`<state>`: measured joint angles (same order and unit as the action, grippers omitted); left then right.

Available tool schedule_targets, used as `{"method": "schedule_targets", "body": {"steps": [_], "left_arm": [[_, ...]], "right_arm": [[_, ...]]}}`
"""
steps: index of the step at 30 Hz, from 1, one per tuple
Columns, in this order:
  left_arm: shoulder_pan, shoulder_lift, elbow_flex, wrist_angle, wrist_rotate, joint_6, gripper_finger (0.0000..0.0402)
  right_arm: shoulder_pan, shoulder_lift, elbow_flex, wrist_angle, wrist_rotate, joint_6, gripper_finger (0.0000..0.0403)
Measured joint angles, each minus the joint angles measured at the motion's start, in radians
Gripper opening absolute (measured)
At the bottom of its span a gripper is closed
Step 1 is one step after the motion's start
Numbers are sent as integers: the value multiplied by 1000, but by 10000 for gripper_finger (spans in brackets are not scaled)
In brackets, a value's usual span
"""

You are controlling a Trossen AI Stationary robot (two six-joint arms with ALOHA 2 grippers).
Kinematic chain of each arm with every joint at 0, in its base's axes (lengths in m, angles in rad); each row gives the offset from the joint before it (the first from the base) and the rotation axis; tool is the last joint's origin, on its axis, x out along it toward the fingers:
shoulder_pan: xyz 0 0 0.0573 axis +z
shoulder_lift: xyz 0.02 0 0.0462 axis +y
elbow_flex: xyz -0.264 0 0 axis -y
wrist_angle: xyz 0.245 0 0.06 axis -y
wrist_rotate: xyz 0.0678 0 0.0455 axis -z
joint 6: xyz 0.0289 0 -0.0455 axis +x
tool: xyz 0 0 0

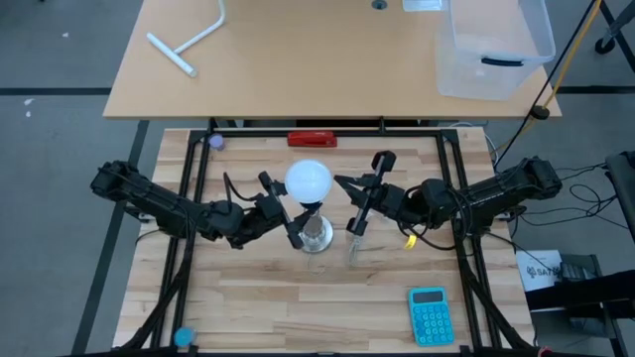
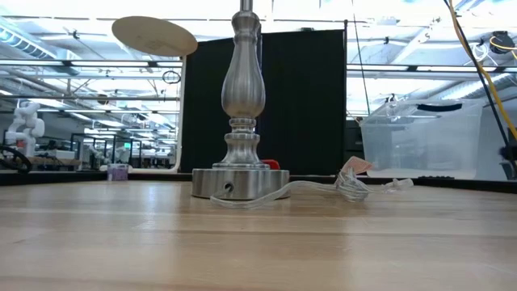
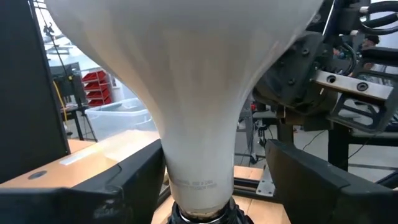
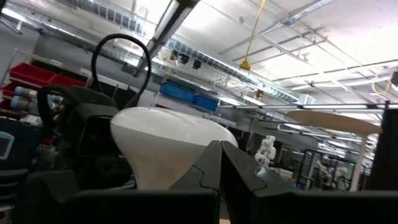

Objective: Screw lightbulb
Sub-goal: Insert the white lightbulb into the silver lamp

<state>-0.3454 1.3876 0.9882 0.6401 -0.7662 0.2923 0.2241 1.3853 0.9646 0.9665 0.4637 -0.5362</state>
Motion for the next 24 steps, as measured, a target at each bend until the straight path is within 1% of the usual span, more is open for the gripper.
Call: {"method": "schedule_targets", "body": {"steps": [8, 20, 24], "left_arm": [[5, -6, 1, 3, -36, 9, 290], [-21, -9, 1, 15, -33, 53, 290], [-40, -9, 1, 15, -75, 68, 290]], "right_arm": [[0, 0, 0, -8, 9, -1, 0], [0, 0, 0, -11, 10, -7, 0], [0, 0, 0, -11, 10, -7, 0]]}}
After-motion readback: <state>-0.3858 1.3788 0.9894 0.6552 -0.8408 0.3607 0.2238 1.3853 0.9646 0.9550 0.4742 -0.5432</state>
